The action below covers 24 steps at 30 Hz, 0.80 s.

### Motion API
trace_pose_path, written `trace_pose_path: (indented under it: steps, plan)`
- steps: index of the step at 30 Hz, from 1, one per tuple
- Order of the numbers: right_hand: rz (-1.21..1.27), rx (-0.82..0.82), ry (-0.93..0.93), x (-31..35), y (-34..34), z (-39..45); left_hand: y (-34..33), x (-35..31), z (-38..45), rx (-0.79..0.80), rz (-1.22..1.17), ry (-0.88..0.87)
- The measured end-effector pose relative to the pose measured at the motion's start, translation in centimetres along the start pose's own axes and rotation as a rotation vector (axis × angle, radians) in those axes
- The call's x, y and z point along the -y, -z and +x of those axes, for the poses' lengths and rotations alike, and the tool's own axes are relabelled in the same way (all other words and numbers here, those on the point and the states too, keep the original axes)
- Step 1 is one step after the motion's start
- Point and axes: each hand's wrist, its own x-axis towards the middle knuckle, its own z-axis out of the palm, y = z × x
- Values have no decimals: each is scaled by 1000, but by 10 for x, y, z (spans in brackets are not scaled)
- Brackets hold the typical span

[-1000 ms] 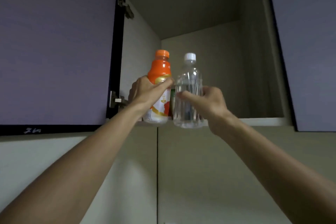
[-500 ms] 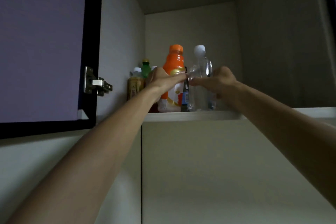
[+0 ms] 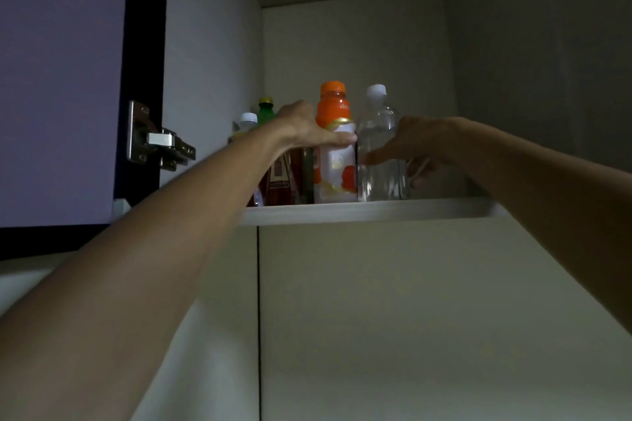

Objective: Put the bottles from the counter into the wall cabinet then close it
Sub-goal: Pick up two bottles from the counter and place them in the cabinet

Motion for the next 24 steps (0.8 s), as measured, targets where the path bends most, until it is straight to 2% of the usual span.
trace_pose_path:
  steps: [12,18,24]
  plan:
    - [0,47,-73,1,-4,28,-7,-2,21,-53,195,-60]
    - [-116,75,-133,11,-5,34,-11,-1,28,-38,223,-52]
    - [-111,73,-99,14,-16,46,-12,7,32,-39,262,-43]
